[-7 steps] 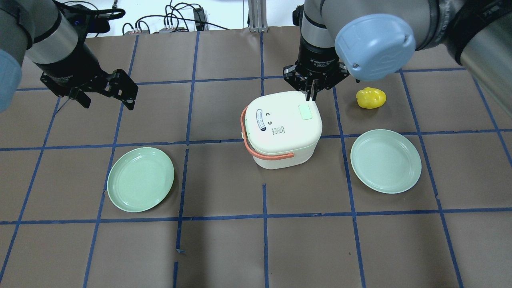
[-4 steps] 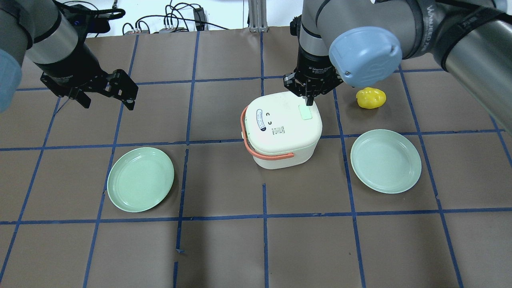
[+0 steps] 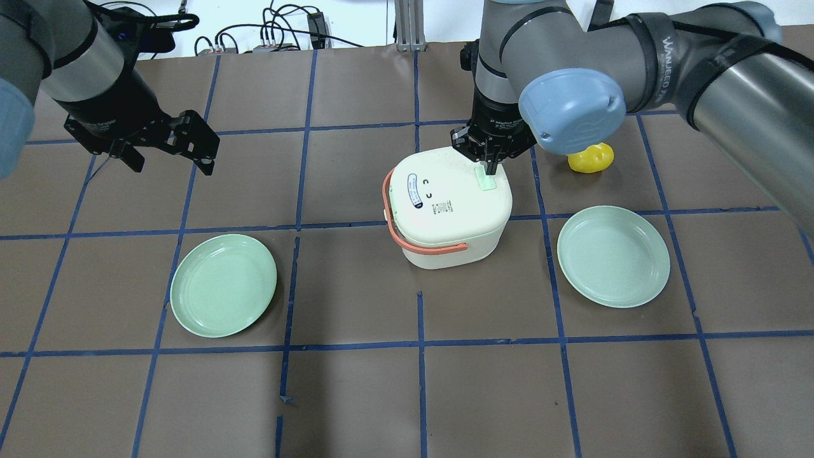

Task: Press rice cooker button
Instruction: 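Press down on the green lid button with the right gripper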

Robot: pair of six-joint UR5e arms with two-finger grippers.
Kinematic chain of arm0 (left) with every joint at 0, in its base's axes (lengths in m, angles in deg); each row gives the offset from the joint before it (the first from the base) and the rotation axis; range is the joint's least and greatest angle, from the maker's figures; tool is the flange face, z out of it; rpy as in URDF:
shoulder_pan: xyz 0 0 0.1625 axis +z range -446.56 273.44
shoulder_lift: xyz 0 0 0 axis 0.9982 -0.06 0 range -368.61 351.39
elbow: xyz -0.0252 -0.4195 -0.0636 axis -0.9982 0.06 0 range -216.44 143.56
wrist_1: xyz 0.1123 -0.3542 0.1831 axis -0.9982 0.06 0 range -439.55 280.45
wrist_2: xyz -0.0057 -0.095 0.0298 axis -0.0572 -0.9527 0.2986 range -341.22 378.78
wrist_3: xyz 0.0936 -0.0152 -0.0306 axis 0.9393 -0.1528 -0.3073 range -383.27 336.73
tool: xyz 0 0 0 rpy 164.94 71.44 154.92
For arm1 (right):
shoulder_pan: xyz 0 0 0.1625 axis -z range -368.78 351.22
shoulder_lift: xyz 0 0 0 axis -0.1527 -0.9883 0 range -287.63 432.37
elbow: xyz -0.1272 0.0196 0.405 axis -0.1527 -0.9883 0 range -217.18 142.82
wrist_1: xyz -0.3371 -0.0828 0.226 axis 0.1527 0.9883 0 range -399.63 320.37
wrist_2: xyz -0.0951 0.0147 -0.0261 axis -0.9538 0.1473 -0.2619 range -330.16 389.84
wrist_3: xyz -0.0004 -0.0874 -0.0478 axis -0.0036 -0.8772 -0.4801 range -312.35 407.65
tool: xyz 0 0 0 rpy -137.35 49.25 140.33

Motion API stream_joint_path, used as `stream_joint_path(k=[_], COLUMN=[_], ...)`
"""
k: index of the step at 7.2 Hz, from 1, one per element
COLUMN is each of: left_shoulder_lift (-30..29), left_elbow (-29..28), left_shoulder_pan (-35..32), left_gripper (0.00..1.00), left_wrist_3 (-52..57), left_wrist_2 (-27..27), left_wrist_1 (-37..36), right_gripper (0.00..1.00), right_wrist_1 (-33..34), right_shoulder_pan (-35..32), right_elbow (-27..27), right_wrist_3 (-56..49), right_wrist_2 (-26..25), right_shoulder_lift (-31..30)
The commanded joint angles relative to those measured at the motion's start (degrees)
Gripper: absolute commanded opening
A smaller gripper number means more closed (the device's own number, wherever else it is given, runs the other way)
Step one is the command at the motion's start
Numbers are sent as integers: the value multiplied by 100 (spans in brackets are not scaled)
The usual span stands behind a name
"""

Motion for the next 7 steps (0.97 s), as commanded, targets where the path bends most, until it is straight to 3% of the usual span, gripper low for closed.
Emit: stream_joint_path(k=[1,7], left_shoulder_lift=[0,0], left_elbow=[0,0], left_shoulder_pan=[0,-9], left_gripper=[100,100], left_wrist_3=[0,0], left_wrist_2=[0,0], left_wrist_1=[0,0], right_gripper=[10,10], right_wrist_1=[7,16], right_shoulder_pan=[-8,1], right_elbow=[70,132], right_wrist_3=[13,-22], right_wrist_2=[50,156], right_shoulder_lift=[5,5])
